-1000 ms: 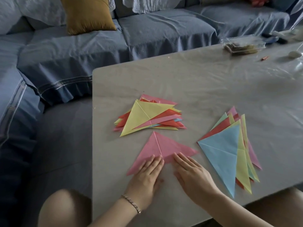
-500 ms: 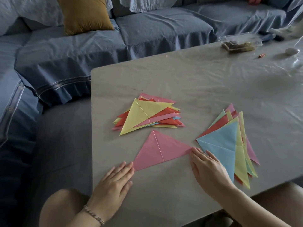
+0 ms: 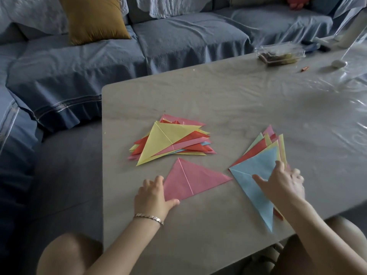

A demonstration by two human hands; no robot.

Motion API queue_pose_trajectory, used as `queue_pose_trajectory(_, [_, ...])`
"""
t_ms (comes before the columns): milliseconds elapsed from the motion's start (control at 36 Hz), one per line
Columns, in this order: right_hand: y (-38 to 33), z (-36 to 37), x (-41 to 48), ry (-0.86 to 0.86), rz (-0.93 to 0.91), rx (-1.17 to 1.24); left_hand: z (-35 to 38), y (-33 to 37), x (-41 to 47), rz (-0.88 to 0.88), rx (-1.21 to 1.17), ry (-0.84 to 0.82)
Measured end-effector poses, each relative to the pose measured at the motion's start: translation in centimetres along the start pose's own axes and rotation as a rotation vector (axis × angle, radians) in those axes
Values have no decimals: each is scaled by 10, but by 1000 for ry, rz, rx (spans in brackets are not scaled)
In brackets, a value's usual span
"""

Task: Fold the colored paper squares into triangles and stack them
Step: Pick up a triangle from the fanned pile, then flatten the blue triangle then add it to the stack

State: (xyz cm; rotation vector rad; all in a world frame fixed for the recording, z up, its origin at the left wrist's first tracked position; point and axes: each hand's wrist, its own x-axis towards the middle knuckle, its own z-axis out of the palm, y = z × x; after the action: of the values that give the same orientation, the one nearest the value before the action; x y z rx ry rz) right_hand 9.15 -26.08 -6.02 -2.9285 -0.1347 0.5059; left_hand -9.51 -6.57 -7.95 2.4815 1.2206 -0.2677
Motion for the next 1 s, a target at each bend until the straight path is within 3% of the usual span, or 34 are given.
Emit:
queue_pose_trajectory(222, [5, 7, 8, -19, 25, 109, -5, 0, 8, -101, -97, -90])
queue_pose_trajectory(389, [13, 12, 10, 69, -58, 246, -17, 10, -4, 101, -240, 66])
queue_pose_trajectory(500, [13, 17, 6, 126, -182, 375, -44, 15, 10, 118, -355, 215])
queue_pose_trajectory(722, [-13, 14, -22, -108, -268, 822, -66, -15, 78, 17, -251, 236])
queue_pose_trajectory(778, [-20, 16, -31, -168, -287, 881, -63, -20, 79, 10, -110, 281])
queue_pose_trajectory(833, [-25, 18, -38, -216, -282, 956, -57, -18, 71, 69, 26, 382])
queue_pose_trajectory(889, [-32, 23, -43, -262, -253, 1061, -48, -9, 58, 201, -40, 457])
queue_pose_trajectory(944, [-41, 28, -48, -318, -220, 1151, -42, 6, 37, 229, -290, 400])
queue_pose_trajectory(1000, [-50, 32, -51, -357, -200, 1213, -36, 21, 18, 131, -523, 126])
